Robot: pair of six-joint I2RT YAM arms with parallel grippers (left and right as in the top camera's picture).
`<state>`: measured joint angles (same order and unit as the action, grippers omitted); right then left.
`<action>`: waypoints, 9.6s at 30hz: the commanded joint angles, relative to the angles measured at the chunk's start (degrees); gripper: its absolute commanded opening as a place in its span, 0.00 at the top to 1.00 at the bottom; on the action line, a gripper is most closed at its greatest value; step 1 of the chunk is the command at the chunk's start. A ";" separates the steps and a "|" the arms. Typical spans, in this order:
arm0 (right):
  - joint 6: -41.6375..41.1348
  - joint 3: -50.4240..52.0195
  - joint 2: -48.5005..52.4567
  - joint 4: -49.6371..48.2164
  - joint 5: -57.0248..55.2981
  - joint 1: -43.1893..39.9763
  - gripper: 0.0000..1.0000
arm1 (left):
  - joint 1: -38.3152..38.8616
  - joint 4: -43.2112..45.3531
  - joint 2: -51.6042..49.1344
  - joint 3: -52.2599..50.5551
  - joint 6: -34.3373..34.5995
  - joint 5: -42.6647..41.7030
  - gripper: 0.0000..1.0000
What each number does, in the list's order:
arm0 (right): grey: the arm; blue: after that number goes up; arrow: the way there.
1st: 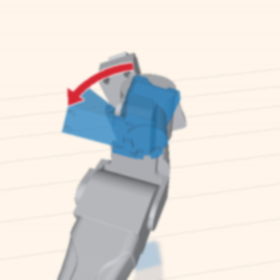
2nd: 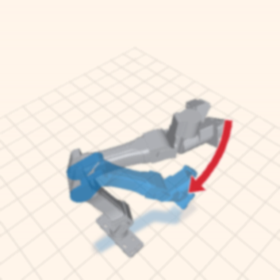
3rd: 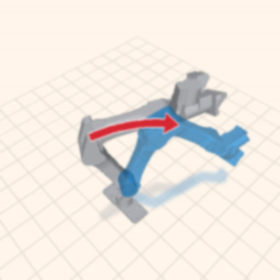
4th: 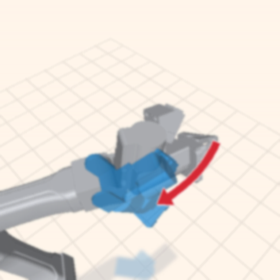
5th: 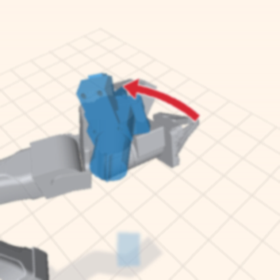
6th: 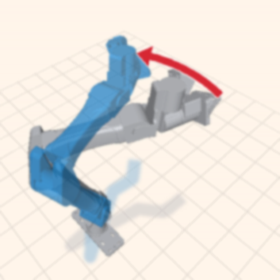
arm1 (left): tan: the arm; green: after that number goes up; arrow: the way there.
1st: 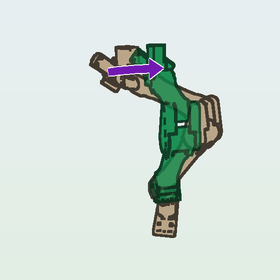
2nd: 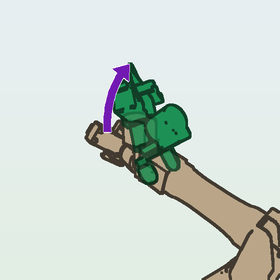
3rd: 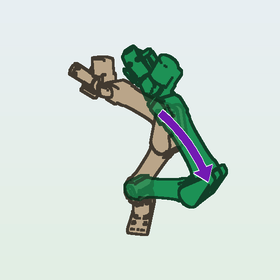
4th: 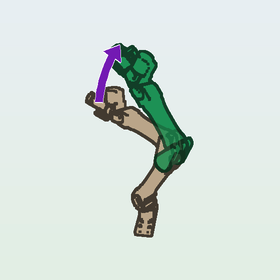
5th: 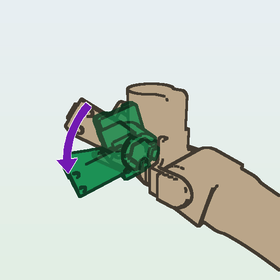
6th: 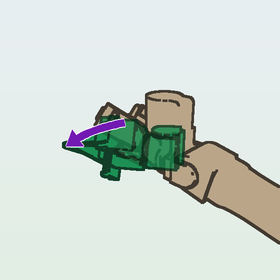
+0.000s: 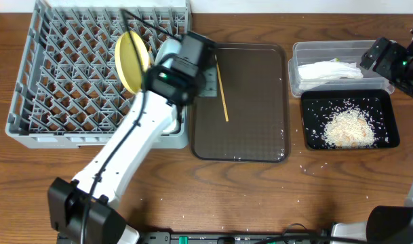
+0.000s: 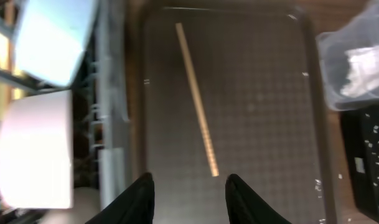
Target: Sort waste into correct bins and load items into the dishwasher
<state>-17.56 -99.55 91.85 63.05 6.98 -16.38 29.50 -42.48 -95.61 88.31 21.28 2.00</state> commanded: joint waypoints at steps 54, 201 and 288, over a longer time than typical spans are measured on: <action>-0.42 -0.09 -0.13 0.02 -0.11 -0.48 0.01 | 6.08 15.47 -32.76 0.63 10.95 7.65 0.71; -0.42 -0.09 -0.13 0.02 -0.11 -0.48 0.01 | -29.70 49.16 95.56 -88.06 -21.66 0.94 0.06; 7.30 58.82 -45.42 -56.26 -16.35 21.03 0.01 | -29.64 38.42 95.32 -88.08 -22.95 0.11 0.05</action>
<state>-14.76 -49.76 51.99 10.76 -16.01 5.89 0.05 -1.63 -0.60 1.23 -1.34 1.58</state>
